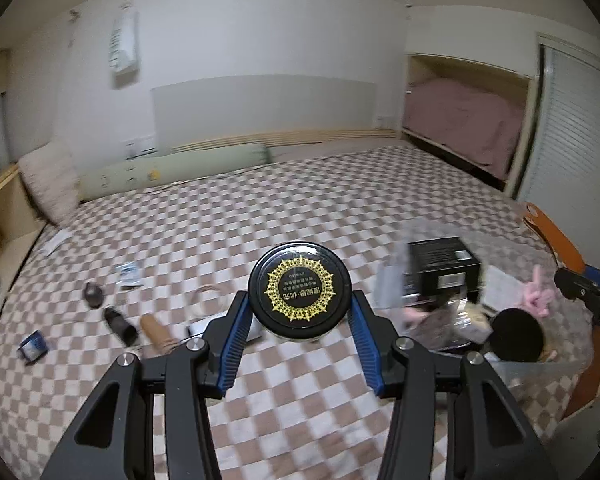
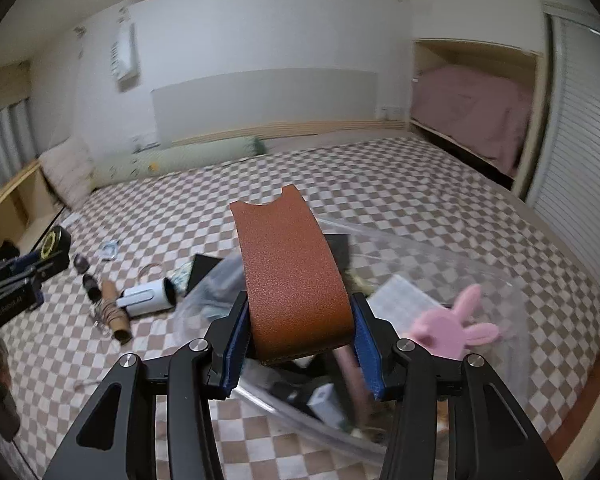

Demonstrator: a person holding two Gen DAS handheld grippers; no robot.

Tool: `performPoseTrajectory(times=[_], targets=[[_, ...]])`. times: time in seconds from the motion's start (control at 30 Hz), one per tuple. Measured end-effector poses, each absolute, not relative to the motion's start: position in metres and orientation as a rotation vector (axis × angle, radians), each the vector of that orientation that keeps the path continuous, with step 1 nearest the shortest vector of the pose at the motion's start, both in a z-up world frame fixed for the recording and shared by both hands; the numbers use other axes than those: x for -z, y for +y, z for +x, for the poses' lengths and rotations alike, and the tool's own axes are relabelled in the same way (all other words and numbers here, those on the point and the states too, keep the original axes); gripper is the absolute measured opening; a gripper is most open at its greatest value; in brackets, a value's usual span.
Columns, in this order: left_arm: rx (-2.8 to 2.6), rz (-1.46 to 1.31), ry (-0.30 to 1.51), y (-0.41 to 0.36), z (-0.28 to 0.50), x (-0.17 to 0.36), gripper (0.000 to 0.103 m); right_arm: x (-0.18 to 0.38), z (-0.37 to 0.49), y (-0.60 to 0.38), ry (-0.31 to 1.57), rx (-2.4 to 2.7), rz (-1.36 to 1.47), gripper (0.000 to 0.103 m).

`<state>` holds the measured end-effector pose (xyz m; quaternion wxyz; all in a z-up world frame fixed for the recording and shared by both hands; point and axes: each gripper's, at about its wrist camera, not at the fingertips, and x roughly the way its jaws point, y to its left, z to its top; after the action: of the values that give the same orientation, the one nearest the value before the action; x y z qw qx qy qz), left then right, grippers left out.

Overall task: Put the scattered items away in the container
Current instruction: 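Carry the black tin with the left tool while the right tool carries the leather case to the bin, then lower the leather case into the bin with the right tool while the left tool lowers the tin and opens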

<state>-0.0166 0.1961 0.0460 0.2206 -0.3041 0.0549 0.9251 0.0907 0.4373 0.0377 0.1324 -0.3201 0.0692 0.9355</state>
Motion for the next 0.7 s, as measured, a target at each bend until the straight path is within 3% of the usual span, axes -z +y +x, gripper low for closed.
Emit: performPoseTrajectory(times=[0.7], targets=[[-2.307,-0.788,0.267,0.320,0.006,-0.028,0.049,-0.007,0.110,0.526,0.390,-2.534,-0.985,0.049]])
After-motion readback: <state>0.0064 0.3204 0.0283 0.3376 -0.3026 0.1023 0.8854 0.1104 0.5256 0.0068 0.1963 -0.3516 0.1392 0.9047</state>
